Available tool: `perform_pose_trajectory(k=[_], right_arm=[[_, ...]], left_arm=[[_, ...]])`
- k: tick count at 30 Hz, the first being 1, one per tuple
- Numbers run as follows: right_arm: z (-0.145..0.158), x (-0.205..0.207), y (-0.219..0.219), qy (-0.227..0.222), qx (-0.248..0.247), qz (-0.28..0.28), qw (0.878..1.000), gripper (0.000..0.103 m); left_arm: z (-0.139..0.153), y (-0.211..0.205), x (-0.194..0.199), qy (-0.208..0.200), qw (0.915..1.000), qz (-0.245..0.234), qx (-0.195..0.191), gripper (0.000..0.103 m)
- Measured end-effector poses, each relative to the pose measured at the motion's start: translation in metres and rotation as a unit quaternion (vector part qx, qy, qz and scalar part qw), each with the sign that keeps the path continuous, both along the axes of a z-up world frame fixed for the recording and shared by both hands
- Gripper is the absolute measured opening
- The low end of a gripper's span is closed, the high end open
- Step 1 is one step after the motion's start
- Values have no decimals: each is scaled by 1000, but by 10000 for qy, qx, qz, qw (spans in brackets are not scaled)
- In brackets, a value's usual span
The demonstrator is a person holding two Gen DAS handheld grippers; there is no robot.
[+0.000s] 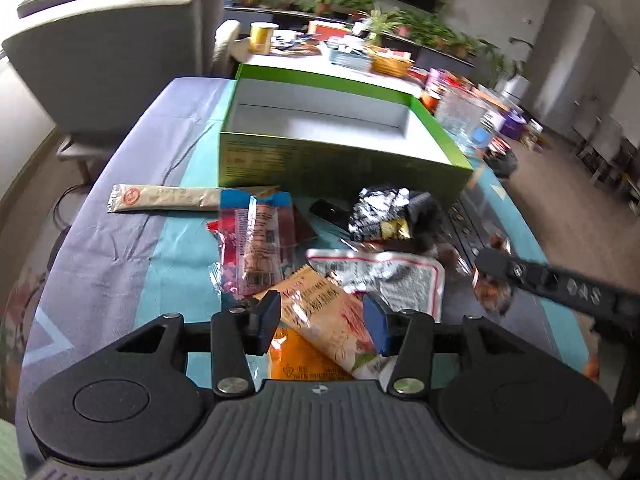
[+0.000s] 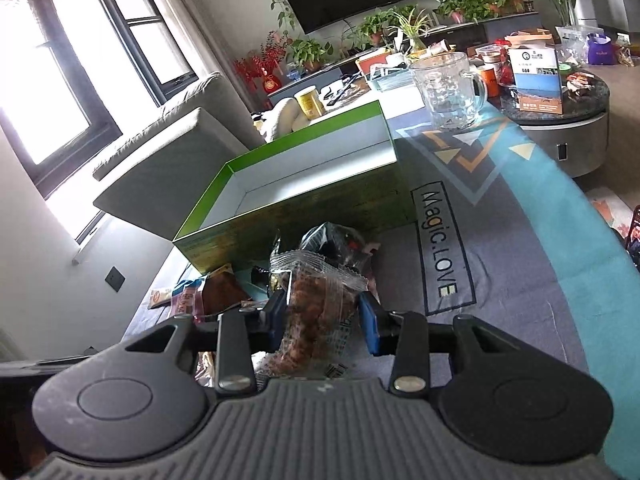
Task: Organize snacks
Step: 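Lift both held snacks and carry them over the green box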
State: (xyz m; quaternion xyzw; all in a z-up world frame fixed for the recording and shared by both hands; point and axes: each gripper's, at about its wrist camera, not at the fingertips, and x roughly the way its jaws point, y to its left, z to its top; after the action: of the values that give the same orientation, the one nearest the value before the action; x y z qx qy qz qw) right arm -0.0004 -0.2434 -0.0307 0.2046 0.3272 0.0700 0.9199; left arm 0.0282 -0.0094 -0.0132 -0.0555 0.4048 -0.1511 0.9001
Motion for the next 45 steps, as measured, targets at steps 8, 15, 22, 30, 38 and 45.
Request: perform_pose_trajectory(k=[8, 15, 22, 30, 38, 45], right_arm=[[2, -3, 0, -59, -17, 52, 10000, 41], [-4, 1, 0, -23, 86, 142, 9999, 41], [-4, -3, -9, -106, 174, 62, 9998, 41], [-5, -3, -11, -183, 159, 55, 9997, 41], [3, 2, -14, -379, 123, 1, 9992, 41], [22, 15, -7, -784, -87, 61, 9969, 41]], left_arm=[[-7, -11, 10, 347, 9981, 154, 482, 52], [-11, -14, 28, 857, 9951, 445, 219, 58], [-20, -27, 51, 1363, 9892, 484, 228, 56], [3, -45, 24, 474, 9973, -231, 506, 37], [50, -46, 8, -813, 9942, -395, 576, 37], [64, -45, 36, -1178, 9907, -150, 668, 37]])
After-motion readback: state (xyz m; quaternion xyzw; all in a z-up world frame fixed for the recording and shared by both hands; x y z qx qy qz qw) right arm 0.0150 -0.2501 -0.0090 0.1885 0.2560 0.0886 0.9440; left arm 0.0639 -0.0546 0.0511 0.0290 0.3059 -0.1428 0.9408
